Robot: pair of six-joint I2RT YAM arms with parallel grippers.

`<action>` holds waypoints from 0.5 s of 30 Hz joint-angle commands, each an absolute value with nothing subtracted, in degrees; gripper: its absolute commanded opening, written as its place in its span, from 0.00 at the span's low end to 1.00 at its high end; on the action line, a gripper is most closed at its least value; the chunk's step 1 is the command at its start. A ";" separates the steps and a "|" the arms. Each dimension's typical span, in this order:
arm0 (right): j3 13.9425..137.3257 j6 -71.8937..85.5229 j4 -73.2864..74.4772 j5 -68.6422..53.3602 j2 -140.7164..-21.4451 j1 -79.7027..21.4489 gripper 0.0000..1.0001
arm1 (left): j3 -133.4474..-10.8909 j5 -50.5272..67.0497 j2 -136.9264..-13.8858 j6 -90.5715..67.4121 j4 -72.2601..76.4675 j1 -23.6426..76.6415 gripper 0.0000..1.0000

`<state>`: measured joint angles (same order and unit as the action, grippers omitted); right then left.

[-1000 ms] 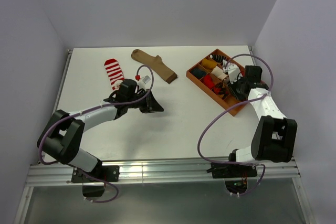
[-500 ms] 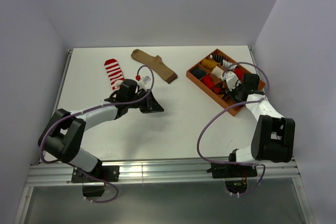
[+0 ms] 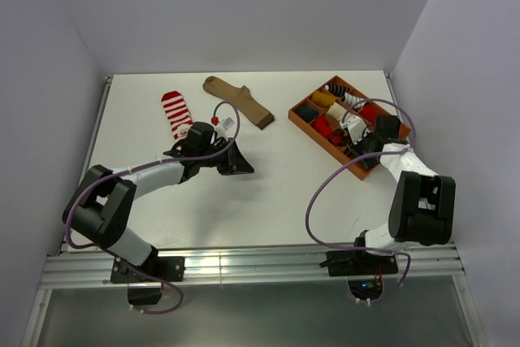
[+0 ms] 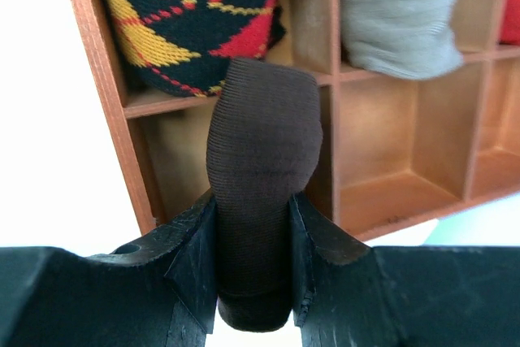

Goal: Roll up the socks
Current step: Place the sock in the storage box.

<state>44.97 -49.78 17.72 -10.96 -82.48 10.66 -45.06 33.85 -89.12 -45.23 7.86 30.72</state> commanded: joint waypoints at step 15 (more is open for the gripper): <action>58.09 -47.46 40.94 -26.62 -97.38 11.07 0.00 | -48.16 34.81 -88.33 -43.51 5.63 29.88 0.18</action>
<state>56.51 -47.94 32.47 -19.90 -94.70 11.66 -46.00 33.82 -89.12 -44.69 5.74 30.28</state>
